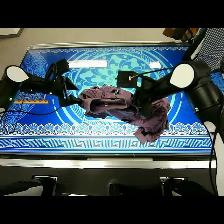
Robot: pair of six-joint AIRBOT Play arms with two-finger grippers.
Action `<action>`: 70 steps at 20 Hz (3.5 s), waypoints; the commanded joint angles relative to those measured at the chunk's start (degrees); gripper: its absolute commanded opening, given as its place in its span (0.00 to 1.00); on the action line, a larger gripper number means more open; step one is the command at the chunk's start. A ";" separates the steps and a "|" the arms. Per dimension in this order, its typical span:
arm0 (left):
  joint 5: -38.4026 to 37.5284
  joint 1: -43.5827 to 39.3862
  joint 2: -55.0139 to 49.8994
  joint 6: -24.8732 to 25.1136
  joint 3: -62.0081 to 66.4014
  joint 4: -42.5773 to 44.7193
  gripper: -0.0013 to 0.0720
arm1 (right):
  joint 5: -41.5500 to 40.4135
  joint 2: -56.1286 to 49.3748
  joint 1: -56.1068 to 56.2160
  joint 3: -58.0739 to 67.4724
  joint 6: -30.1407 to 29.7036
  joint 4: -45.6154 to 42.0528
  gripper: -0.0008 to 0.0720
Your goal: Fold the clothes and pants, and hang the long-sleeved shirts on hangers.
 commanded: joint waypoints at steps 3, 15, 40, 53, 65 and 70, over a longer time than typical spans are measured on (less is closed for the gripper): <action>1.20 -3.21 -0.59 2.99 -0.83 -0.09 0.85 | -0.85 -1.16 -0.09 -0.02 -0.90 1.64 0.06; 2.67 -5.44 -3.93 4.26 -1.03 0.37 0.05 | -2.51 -1.11 -0.09 0.00 -0.85 7.67 0.06; 2.78 -7.72 7.54 4.17 -0.98 -1.38 0.05 | -0.13 10.58 -31.52 -8.31 4.72 13.70 0.86; 2.75 -7.82 9.18 3.13 -0.98 -1.42 0.05 | -0.28 -6.38 -31.06 -9.73 -8.74 26.97 0.86; 2.75 -7.82 9.16 3.10 -0.98 -1.42 0.05 | -3.50 -11.47 -26.51 -9.70 -11.76 28.28 0.43; 2.78 -7.85 9.16 2.45 -0.98 -1.42 0.05 | 0.90 -10.62 -26.53 -9.70 -14.23 28.15 0.06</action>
